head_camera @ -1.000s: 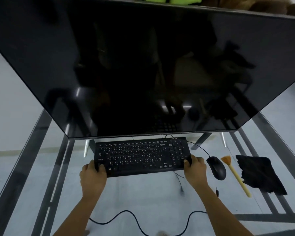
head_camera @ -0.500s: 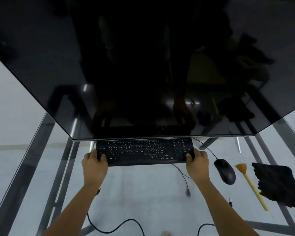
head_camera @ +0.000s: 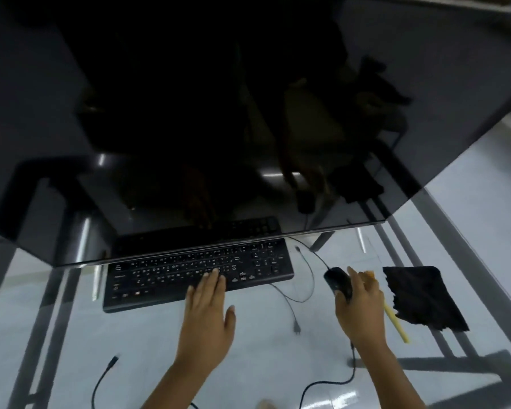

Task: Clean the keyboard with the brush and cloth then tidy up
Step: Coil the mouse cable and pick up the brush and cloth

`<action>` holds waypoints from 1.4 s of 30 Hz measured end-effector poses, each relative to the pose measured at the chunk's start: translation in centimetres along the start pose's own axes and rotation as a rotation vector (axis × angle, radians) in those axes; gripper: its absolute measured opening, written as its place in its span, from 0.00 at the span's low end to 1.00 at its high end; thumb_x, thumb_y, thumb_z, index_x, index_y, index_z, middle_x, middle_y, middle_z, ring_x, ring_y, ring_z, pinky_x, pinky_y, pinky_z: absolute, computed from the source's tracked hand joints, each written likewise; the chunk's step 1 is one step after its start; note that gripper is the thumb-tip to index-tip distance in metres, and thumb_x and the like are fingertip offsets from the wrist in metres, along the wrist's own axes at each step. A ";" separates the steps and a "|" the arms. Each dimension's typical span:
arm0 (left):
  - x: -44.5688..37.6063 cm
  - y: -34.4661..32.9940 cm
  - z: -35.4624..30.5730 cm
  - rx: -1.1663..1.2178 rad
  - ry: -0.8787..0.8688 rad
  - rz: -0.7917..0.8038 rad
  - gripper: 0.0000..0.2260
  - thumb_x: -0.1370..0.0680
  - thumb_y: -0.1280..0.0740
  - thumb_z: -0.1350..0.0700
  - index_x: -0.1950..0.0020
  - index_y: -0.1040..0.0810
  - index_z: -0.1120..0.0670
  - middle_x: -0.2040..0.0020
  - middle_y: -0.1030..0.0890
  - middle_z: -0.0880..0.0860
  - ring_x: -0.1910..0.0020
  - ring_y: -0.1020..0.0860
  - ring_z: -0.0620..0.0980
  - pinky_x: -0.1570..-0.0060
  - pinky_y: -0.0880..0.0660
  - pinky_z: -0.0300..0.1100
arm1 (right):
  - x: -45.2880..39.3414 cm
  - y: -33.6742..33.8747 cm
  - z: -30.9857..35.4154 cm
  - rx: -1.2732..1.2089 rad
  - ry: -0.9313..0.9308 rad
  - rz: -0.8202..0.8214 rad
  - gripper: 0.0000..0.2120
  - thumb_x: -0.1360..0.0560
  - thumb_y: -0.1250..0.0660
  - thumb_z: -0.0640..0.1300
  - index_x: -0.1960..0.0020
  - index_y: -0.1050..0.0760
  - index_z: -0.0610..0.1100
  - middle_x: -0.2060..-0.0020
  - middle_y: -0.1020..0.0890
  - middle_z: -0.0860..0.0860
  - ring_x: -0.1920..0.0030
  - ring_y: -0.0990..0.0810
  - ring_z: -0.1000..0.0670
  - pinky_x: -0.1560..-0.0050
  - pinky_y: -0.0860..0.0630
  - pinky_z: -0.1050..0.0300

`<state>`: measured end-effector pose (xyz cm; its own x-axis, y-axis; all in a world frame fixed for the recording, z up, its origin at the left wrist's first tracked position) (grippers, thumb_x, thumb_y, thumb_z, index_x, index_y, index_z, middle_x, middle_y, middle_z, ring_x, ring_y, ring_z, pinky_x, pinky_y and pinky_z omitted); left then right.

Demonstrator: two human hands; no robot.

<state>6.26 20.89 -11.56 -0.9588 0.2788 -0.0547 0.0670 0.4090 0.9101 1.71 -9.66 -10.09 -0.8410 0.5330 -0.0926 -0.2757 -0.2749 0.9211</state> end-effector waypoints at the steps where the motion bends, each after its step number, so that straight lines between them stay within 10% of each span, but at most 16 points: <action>1: -0.5 -0.9 -1.2 -0.041 -0.054 0.044 0.27 0.23 0.48 0.47 0.27 0.34 0.58 0.24 0.38 0.54 0.26 0.44 0.50 0.28 0.54 0.48 | 0.1 0.0 -0.8 0.025 0.006 0.011 0.27 0.29 0.28 0.36 0.32 0.29 0.42 0.35 0.30 0.37 0.43 0.26 0.33 0.45 0.24 0.38; 7: -2.9 -3.1 -4.0 -0.166 -0.156 0.130 0.30 0.19 0.61 0.43 0.28 0.33 0.58 0.24 0.39 0.53 0.25 0.45 0.50 0.28 0.53 0.52 | -0.8 -1.4 -1.3 0.019 0.202 0.017 0.23 0.29 0.30 0.31 0.34 0.25 0.41 0.40 0.26 0.39 0.38 0.28 0.35 0.47 0.21 0.40; 36: -3.5 -2.3 -1.4 -0.114 -0.096 0.056 0.26 0.20 0.49 0.46 0.26 0.36 0.59 0.24 0.39 0.53 0.24 0.45 0.48 0.27 0.51 0.50 | -7.3 -1.5 -0.4 0.028 -0.011 -0.104 0.20 0.25 0.31 0.44 0.35 0.28 0.43 0.40 0.24 0.44 0.44 0.23 0.42 0.41 0.32 0.41; 42: 1.0 4.4 6.9 -0.112 -0.003 -0.081 0.21 0.25 0.44 0.50 0.44 0.19 0.60 0.45 0.22 0.56 0.48 0.23 0.58 0.47 0.24 0.54 | 1.0 -3.3 5.9 -0.014 0.299 0.029 0.20 0.31 0.26 0.40 0.40 0.23 0.44 0.45 0.22 0.46 0.49 0.21 0.44 0.51 0.25 0.46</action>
<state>7.47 28.98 -10.41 -0.9590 0.2515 -0.1306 -0.0417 0.3305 0.9429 4.59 -3.49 -11.02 -0.9479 0.2660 -0.1754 -0.2541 -0.2991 0.9198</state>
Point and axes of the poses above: each hand's wrist, its own x-axis away from the middle knuckle, its own y-axis out of the back of the hand, z = x × y, the point moved 5 cm from there along -x, towards the middle knuckle
